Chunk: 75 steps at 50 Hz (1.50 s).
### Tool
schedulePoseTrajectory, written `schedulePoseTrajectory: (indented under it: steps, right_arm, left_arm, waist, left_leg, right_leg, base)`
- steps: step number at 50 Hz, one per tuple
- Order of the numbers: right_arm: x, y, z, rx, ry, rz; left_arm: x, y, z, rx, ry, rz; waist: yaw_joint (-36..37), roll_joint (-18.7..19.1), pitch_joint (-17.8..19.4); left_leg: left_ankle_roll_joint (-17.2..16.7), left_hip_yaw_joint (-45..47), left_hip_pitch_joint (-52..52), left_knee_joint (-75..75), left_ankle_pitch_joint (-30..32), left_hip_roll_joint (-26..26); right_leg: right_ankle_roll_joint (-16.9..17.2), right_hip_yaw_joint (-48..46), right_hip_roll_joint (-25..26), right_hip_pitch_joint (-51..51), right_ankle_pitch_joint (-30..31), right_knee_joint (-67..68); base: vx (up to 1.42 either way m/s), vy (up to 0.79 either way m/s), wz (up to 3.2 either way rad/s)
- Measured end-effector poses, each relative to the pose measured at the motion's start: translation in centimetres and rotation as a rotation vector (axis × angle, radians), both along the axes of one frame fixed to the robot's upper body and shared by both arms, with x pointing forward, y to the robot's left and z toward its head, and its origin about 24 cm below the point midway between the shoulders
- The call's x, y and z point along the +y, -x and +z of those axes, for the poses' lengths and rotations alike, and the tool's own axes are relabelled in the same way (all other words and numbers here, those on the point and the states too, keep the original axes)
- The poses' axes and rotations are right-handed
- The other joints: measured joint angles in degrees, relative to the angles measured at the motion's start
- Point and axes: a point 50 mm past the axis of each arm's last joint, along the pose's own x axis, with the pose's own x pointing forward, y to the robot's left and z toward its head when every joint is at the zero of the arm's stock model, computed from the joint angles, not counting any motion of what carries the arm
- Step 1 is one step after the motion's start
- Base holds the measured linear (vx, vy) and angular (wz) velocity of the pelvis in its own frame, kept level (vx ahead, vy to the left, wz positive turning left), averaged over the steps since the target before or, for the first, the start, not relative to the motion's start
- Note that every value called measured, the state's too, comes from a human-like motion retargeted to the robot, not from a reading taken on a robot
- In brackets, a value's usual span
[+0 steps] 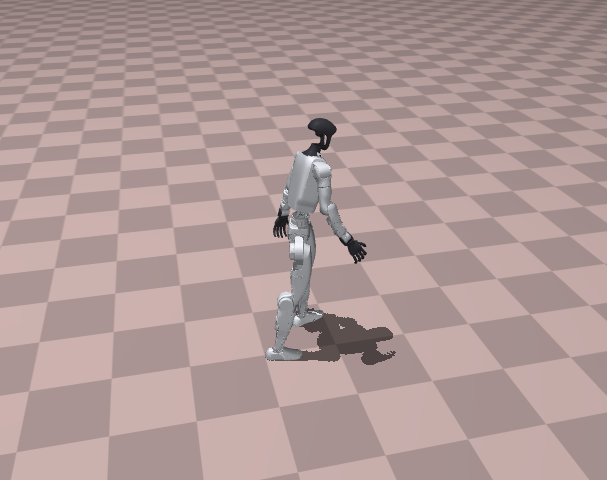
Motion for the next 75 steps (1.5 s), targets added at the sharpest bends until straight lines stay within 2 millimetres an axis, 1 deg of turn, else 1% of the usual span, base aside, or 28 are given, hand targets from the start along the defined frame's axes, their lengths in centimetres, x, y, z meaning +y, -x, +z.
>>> schedulePoseTrajectory:
  steps: [2, 5, 7, 12, 15, 17, 20, 23, 25, 28, 30, 32, 36, 40, 43, 46, 49, 52, 55, 56, 57, 59, 61, 65, 68, 72, 73, 75]
  right_arm:
    - [-0.2, 2.5, -1.7, 0.082, -0.036, -0.045]
    - [-0.7, 6.7, -4.1, 0.221, -0.024, -0.056]
    - [-0.8, 8.7, -5.2, 0.314, -0.001, -0.007]
    - [-1.7, 13.3, -7.0, 0.549, 0.009, 0.091]
    - [-2.6, 15.3, -7.5, 0.654, 0.005, 0.101]
    - [-3.1, 15.5, -7.5, 0.680, 0.009, 0.103]
    - [-3.9, 14.6, -7.1, 0.656, 0.024, 0.094]
    - [-4.9, 12.8, -6.4, 0.573, 0.057, 0.047]
    - [-5.8, 11.1, -5.6, 0.496, 0.084, -0.011]
    - [-7.0, 9.0, -4.5, 0.412, 0.111, -0.101]
    - [-7.8, 7.9, -3.8, 0.396, 0.132, -0.131]
    - [-8.4, 7.0, -3.3, 0.418, 0.167, -0.122]
    - [-8.8, 4.3, -1.8, 0.457, 0.228, -0.061]
    - [-7.5, 1.0, -0.3, 0.362, 0.218, -0.049]
    - [-5.2, -1.5, 0.8, 0.208, 0.142, -0.045]
    - [-2.5, -3.2, 2.0, 0.057, 0.080, 0.007]
    - [0.0, -3.8, 2.7, -0.048, 0.059, 0.085]
    - [1.9, -3.6, 2.9, -0.104, 0.025, 0.129]
    - [2.8, -1.5, 1.2, -0.046, -0.047, 0.115]
    - [2.8, -0.5, 0.5, -0.015, -0.051, 0.105]
    - [2.9, 0.3, -0.2, 0.013, -0.047, 0.102]
    - [2.9, 1.6, -1.2, 0.061, -0.006, 0.108]
    - [2.4, 3.2, -2.3, 0.119, 0.024, 0.102]
    - [1.1, 6.2, -4.0, 0.241, 0.080, 0.135]
    - [0.0, 7.5, -4.8, 0.322, 0.084, 0.152]
    - [-1.6, 7.3, -4.8, 0.361, 0.094, 0.123]
    - [-1.9, 7.0, -4.6, 0.358, 0.098, 0.111]
    - [-2.5, 6.1, -4.2, 0.343, 0.097, 0.084]
  left_arm:
    - [1.2, -1.1, 0.7, 0.004, -0.046, -0.034]
    - [2.1, -4.1, 1.6, -0.029, -0.111, -0.071]
    - [2.0, -8.1, 2.6, -0.129, -0.132, -0.046]
    - [-0.8, -18.1, 5.9, -0.406, -0.075, -0.081]
    - [-3.7, -23.1, 8.3, -0.538, -0.044, -0.240]
    - [-5.6, -26.1, 10.4, -0.623, -0.059, -0.362]
    - [-8.2, -29.7, 14.0, -0.782, -0.100, -0.494]
    - [-9.8, -31.4, 16.6, -0.960, -0.089, -0.484]
    - [-10.4, -31.5, 17.5, -1.068, -0.033, -0.390]
    - [-10.3, -29.9, 15.8, -1.110, 0.100, -0.181]
    - [-10.0, -27.7, 12.9, -1.050, 0.172, -0.048]
    - [-9.6, -24.4, 9.3, -0.920, 0.194, 0.012]
    - [-8.6, -15.8, 2.8, -0.557, 0.155, -0.077]
    - [-7.0, -5.1, -1.5, -0.118, 0.128, -0.187]
    - [-5.8, 2.4, -2.3, 0.159, 0.164, -0.146]
    - [-4.3, 7.5, -1.6, 0.302, 0.179, -0.033]
    - [-2.3, 9.8, -0.5, 0.312, 0.124, 0.119]
    - [0.2, 9.5, 0.4, 0.231, 0.017, 0.249]
    - [2.3, 7.5, 1.2, 0.212, -0.081, 0.199]
    - [2.9, 5.8, 1.4, 0.201, -0.109, 0.150]
    - [3.4, 3.6, 1.6, 0.169, -0.135, 0.113]
    - [3.8, -3.0, 2.4, 0.038, -0.170, 0.057]
    - [3.0, -9.5, 3.7, -0.092, -0.186, -0.021]
    - [-2.0, -21.5, 7.7, -0.433, -0.067, -0.120]
    - [-7.0, -28.1, 11.8, -0.649, 0.002, -0.245]
    - [-12.7, -34.1, 19.1, -0.916, -0.057, -0.469]
    - [-13.9, -35.1, 21.0, -0.985, -0.081, -0.521]
    - [-15.9, -36.5, 24.5, -1.122, -0.094, -0.571]
  waist:
    - [0.18, -0.89, 0.39]
    - [0.09, -1.55, 0.95]
    - [-0.04, -2.41, 1.01]
    - [-4.03, -3.97, 1.38]
    - [-7.70, -4.40, 2.68]
    - [-9.62, -3.63, 3.15]
    - [-12.16, -1.50, 3.18]
    - [-14.93, 1.27, 3.43]
    - [-16.71, 3.45, 4.05]
    - [-17.94, 6.74, 4.31]
    - [-17.75, 8.81, 4.41]
    - [-16.52, 10.03, 4.73]
    - [-12.13, 9.84, 4.40]
    - [-8.39, 9.93, 3.21]
    - [-6.30, 10.43, 2.92]
    - [-4.21, 9.82, 3.03]
    - [-1.91, 8.03, 3.26]
    - [0.18, 5.68, 3.51]
    - [0.42, 3.80, 4.16]
    - [0.74, 3.49, 4.52]
    - [1.40, 3.01, 4.70]
    - [3.61, 1.42, 4.27]
    - [4.31, 0.13, 3.63]
    - [2.13, -1.18, 2.49]
    - [-2.03, -1.60, 1.99]
    - [-8.13, -2.72, 3.25]
    - [-9.23, -2.87, 3.80]
    - [-10.80, -2.06, 3.95]
  left_leg:
    - [-1.63, -1.43, 1.46, 4.25, -4.11, 0.89]
    - [-1.31, -4.36, 3.61, 7.59, -7.19, 1.41]
    - [0.91, -6.03, 4.59, 5.77, -6.79, 0.80]
    - [5.38, -10.96, 6.55, 1.34, -6.99, -1.94]
    - [7.57, -14.34, 7.79, 1.22, -7.83, -4.26]
    - [8.76, -15.74, 8.14, 0.92, -7.95, -4.59]
    - [9.96, -16.91, 7.94, 0.40, -8.07, -4.31]
    - [9.59, -18.05, 8.40, 0.33, -8.81, -4.23]
    - [9.12, -18.97, 8.90, 0.54, -9.32, -4.50]
    - [9.29, -19.43, 9.47, 1.63, -9.56, -5.24]
    - [9.62, -18.40, 9.97, 3.12, -9.31, -5.70]
    - [9.67, -16.10, 10.33, 5.89, -9.13, -6.48]
    - [9.92, -10.87, 5.91, 13.50, -11.04, -8.44]
    - [10.88, -6.53, 0.04, 11.35, -10.69, -7.29]
    - [10.91, -6.56, -2.78, 3.43, -6.27, -5.31]
    - [9.52, -6.62, -6.27, -0.96, -4.35, -3.07]
    - [5.60, -5.29, -8.46, -0.99, -2.51, -0.38]
    - [2.52, -4.21, -5.94, -0.99, 2.10, 1.81]
    - [-0.12, -4.66, -0.99, 1.45, 0.29, 2.98]
    - [0.50, -5.43, 0.14, 3.17, -1.68, 3.61]
    - [1.86, -6.10, 1.48, 3.27, -2.67, 3.97]
    - [6.41, -7.10, 3.84, -0.84, -1.64, 3.65]
    - [8.15, -8.31, 3.74, -0.53, -2.42, 3.35]
    - [9.33, -11.57, 3.71, 0.89, -4.52, 2.46]
    - [10.26, -14.21, 4.87, 1.52, -5.63, 1.06]
    - [11.43, -17.06, 8.30, 2.30, -7.45, -2.73]
    - [11.75, -17.53, 9.40, 2.56, -7.95, -3.62]
    - [12.33, -17.87, 10.55, 2.89, -8.62, -4.02]
  right_leg:
    - [-1.64, -1.27, 0.70, 2.32, -0.02, 1.96]
    - [-3.19, -3.02, 2.51, 2.45, -1.25, 5.63]
    - [-3.83, -5.33, 3.16, -1.32, -1.54, 8.00]
    - [-1.54, -12.07, 2.85, -9.24, 1.65, 3.78]
    - [0.79, -10.06, 1.78, -12.77, 12.22, 0.02]
    - [0.22, -8.81, 1.47, -15.83, 15.82, 0.89]
    - [-1.28, -10.21, 0.97, -20.46, 17.06, 4.48]
    - [-1.40, -12.54, 0.29, -20.37, 12.51, 5.47]
    - [-0.83, -14.39, -0.33, -18.40, 9.48, 4.49]
    - [0.46, -15.53, -0.90, -14.80, 8.96, 0.75]
    - [1.12, -15.22, -1.13, -12.48, 9.01, -1.33]
    - [1.80, -13.87, -1.70, -10.33, 8.86, -2.31]
    - [2.49, -9.46, -3.90, -9.47, 7.97, -1.60]
    - [1.51, -6.68, -3.75, -10.03, 6.99, 1.66]
    - [-0.32, -5.97, -1.99, -8.94, 6.05, 4.70]
    - [-2.16, -5.80, -0.76, -6.20, 4.70, 6.69]
    - [-3.92, -5.31, 0.22, -2.25, 3.17, 7.61]
    - [-4.87, -4.00, 1.58, 1.73, 2.99, 8.85]
    - [-5.14, -3.91, 2.99, 5.56, 5.84, 13.24]
    - [-5.53, -4.32, 3.50, 5.15, 6.98, 17.31]
    - [-5.95, -4.52, 3.91, 3.45, 7.98, 22.55]
    - [-6.85, -4.78, 3.98, -4.57, 8.91, 36.45]
    - [-7.84, -6.87, 3.06, -11.03, 7.00, 45.33]
    - [-8.16, -10.18, 2.02, -18.68, 1.19, 45.52]
    - [-6.50, -11.35, 1.81, -20.23, 1.51, 32.11]
    - [-0.98, -12.15, -0.68, -18.34, 11.89, 6.01]
    - [0.70, -12.09, -1.49, -18.06, 15.94, 2.03]
    - [0.88, -11.07, -1.96, -18.45, 18.66, 0.22]
  base:
    - [0.58, 0.18, 0.53]
    - [0.50, 0.16, 0.63]
    - [0.39, 0.11, 0.47]
    - [0.36, 0.08, 0.82]
    - [0.35, 0.05, 1.01]
    - [0.33, 0.02, 0.63]
    - [0.35, 0.00, 0.38]
    - [0.41, -0.04, 0.43]
    - [0.45, -0.07, 0.43]
    - [0.46, -0.09, 0.16]
    - [0.48, -0.10, -0.25]
    - [0.50, -0.10, -0.64]
    - [0.49, -0.06, -0.92]
    - [0.51, 0.03, -0.60]
    - [0.54, 0.06, -0.32]
    - [0.60, 0.07, -0.29]
    - [0.66, 0.09, -0.41]
    - [0.68, 0.11, -0.37]
    - [0.69, 0.11, 0.31]
    - [0.65, 0.10, 0.49]
    - [0.56, 0.09, 0.14]
    - [0.49, 0.07, 0.04]
    - [0.47, 0.06, 0.41]
    - [0.45, 0.04, 0.72]
    - [0.46, 0.01, 0.86]
    - [0.50, -0.05, 0.72]
    - [0.51, -0.08, 0.37]
    - [0.50, -0.09, 0.09]
